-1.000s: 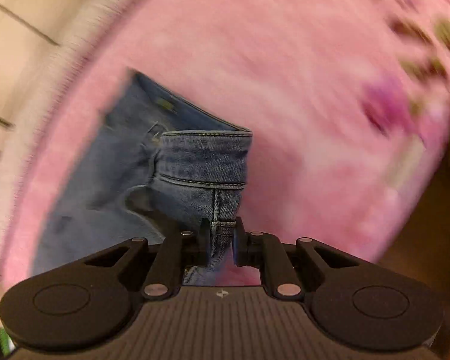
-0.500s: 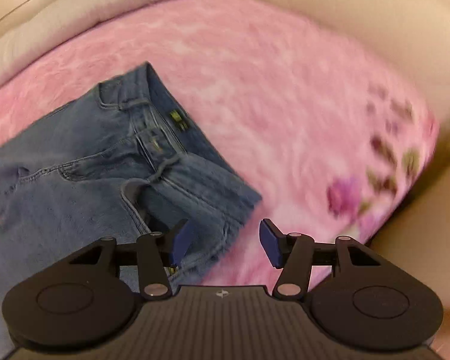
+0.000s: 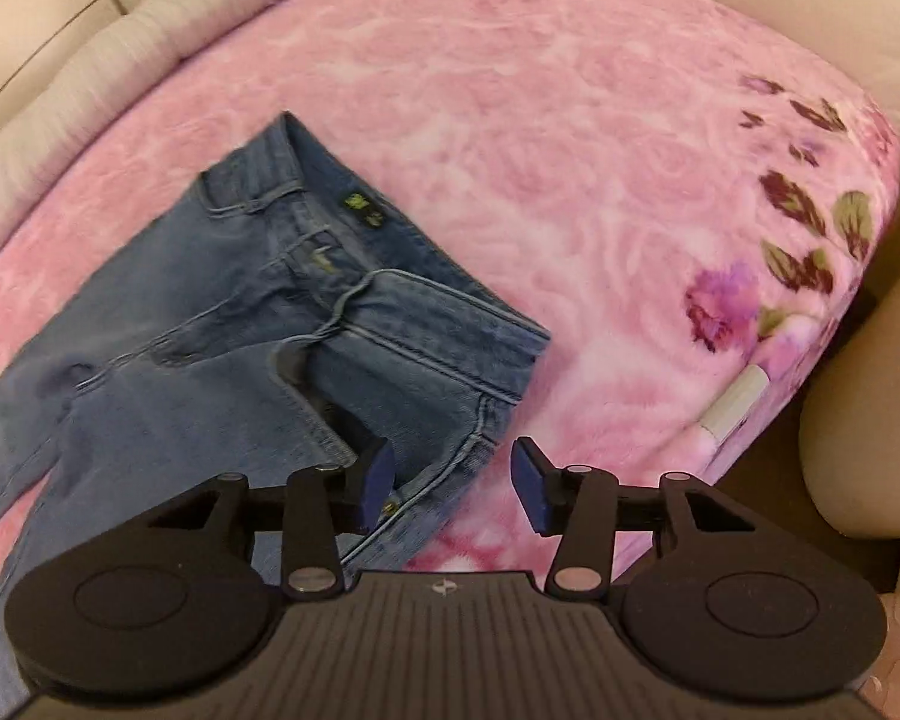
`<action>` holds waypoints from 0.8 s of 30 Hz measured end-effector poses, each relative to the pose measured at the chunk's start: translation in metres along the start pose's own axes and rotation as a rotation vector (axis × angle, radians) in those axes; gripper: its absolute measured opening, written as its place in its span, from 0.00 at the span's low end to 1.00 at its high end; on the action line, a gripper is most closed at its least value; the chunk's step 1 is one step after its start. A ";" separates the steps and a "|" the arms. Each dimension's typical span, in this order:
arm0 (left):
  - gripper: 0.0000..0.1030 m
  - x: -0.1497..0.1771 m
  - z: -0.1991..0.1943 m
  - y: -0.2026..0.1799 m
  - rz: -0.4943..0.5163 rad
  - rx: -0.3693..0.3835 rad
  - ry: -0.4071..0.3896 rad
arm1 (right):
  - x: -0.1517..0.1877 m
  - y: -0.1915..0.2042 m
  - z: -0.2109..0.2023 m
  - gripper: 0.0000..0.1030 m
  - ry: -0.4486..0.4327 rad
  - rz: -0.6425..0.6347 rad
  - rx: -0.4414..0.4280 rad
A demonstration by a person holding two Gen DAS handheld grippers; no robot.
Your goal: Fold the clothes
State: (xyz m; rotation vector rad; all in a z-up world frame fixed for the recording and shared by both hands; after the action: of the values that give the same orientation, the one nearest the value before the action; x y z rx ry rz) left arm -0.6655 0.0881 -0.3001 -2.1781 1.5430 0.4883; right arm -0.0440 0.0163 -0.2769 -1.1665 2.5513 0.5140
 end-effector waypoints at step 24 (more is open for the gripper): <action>0.64 0.099 -0.215 -0.170 0.006 -0.014 0.067 | 0.028 0.047 -0.112 0.86 0.201 -0.583 -0.208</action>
State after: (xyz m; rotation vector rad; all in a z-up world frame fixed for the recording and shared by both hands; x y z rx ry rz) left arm -0.4643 -0.0543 -0.1452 -2.2224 1.5861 0.4329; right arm -0.1107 -0.0223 -0.1783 -2.0269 2.1777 0.5391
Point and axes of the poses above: each gripper's, at about its wrist camera, not at the fingertips, and z roughly the way its jaws point, y to its left, x to its underside, the point moved 5 cm from there along z, roughly the way its jaws point, and after that the axes turned 3 degrees about -z, right-handed, at the moved point
